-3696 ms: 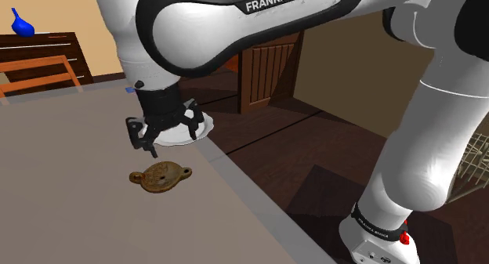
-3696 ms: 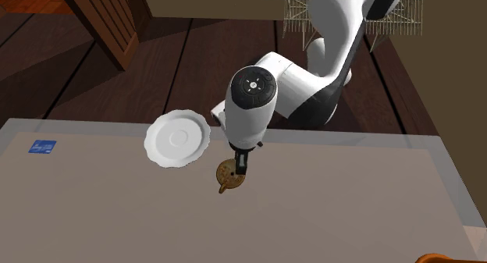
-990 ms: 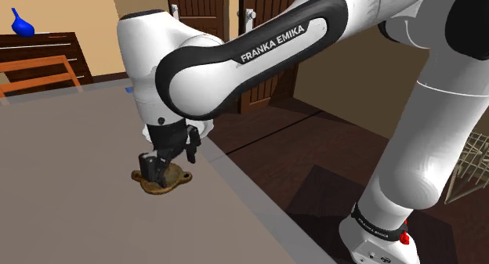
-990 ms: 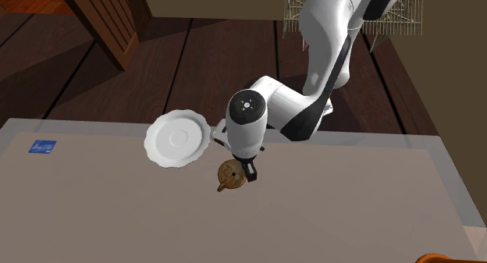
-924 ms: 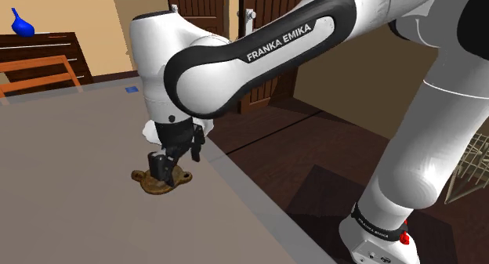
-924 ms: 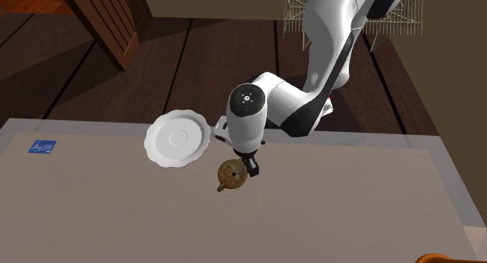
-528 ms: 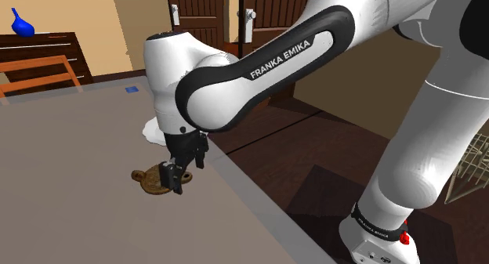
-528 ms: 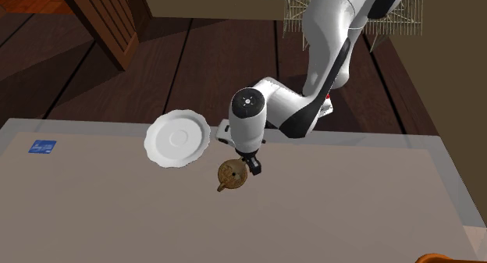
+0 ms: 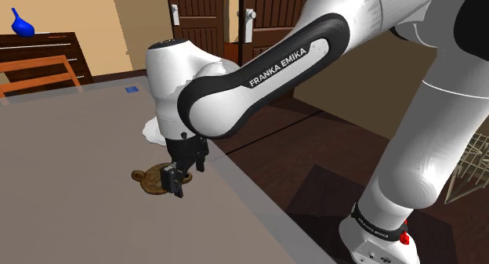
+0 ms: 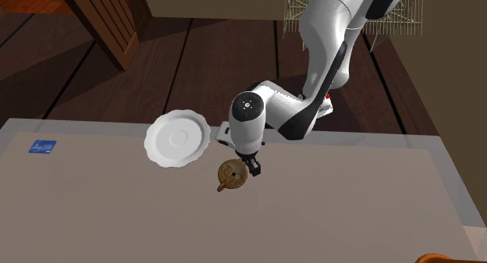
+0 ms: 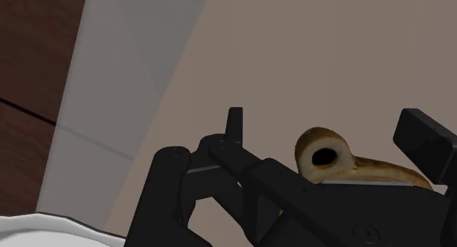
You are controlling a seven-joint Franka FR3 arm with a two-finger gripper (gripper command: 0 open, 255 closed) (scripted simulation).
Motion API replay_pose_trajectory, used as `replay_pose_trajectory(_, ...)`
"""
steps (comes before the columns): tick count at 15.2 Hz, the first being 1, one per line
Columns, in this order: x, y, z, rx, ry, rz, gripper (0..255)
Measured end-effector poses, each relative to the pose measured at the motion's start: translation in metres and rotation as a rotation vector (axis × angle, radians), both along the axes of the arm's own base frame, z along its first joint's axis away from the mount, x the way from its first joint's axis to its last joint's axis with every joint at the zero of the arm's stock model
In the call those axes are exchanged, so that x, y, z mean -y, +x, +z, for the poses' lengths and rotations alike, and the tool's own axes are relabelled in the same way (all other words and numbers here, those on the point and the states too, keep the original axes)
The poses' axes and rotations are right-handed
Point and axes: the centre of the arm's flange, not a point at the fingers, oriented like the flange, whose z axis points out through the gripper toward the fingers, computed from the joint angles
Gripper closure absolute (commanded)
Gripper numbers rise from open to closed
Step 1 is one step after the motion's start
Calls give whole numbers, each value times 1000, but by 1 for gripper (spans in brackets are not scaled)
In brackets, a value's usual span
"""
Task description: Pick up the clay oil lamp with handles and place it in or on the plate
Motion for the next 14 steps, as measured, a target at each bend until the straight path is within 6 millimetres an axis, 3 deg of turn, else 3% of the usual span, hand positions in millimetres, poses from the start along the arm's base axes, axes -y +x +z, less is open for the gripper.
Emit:
replay_pose_trajectory(1, 0, 0, 0, 0, 0, 0, 0)
replay_pose_trajectory(2, 0, 0, 0, 0, 0, 0, 255)
replay_pose_trajectory(14, 1, 1, 9, 5, 0, -2, 255)
